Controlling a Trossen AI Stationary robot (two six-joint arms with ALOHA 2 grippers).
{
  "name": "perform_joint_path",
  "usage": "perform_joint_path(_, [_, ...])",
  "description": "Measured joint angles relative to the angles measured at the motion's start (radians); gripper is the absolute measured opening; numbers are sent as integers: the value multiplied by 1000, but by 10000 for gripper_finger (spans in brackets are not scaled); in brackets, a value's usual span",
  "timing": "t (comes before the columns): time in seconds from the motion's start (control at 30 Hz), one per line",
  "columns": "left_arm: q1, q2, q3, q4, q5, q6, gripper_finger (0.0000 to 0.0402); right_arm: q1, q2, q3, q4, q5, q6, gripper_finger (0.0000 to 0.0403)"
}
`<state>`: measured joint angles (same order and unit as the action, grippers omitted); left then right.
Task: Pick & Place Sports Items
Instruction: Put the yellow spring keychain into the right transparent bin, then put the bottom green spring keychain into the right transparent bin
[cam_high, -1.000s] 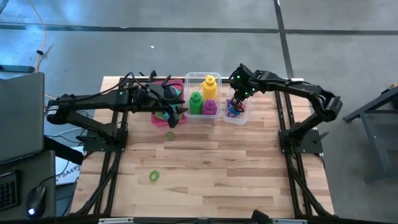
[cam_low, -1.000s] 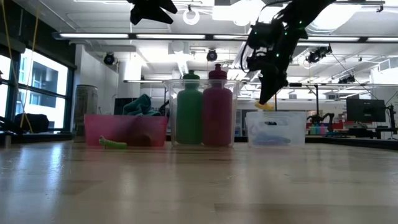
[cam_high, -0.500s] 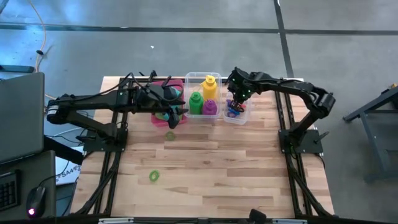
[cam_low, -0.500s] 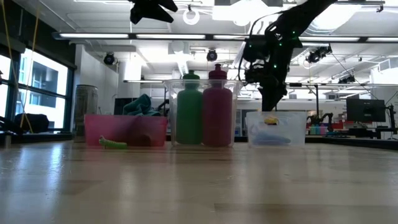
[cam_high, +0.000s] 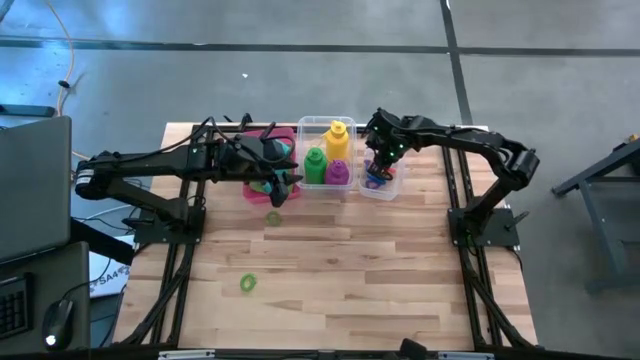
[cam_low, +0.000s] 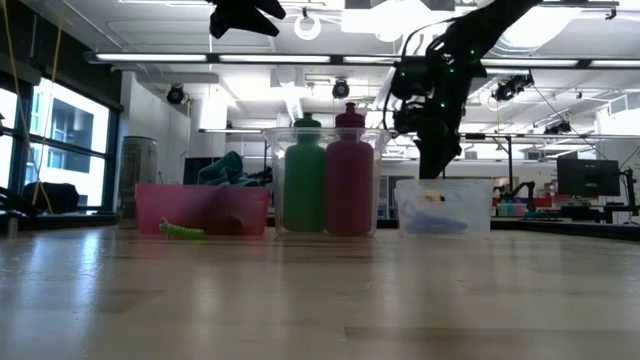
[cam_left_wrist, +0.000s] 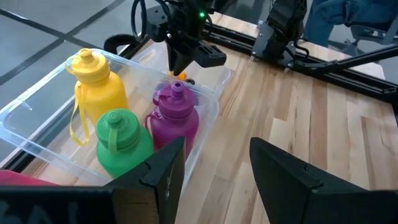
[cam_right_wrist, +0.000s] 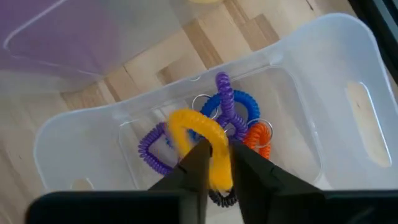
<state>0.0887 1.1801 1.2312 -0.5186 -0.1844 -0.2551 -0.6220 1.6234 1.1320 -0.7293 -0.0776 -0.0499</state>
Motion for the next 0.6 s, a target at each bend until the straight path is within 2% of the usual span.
perform_joint_path(0.3, [0, 0, 1, -1, 2, 10, 177, 0, -51, 0, -49, 54, 27, 133])
perform_joint_path(0.47, [-8, 0, 27, -5, 42, 7, 177, 0, -124, 0, -49, 53, 31, 150])
perform_joint_path(0.6, [-29, 0, 58, -69, 44, 1, 177, 0, -188, 0, -49, 53, 57, 150])
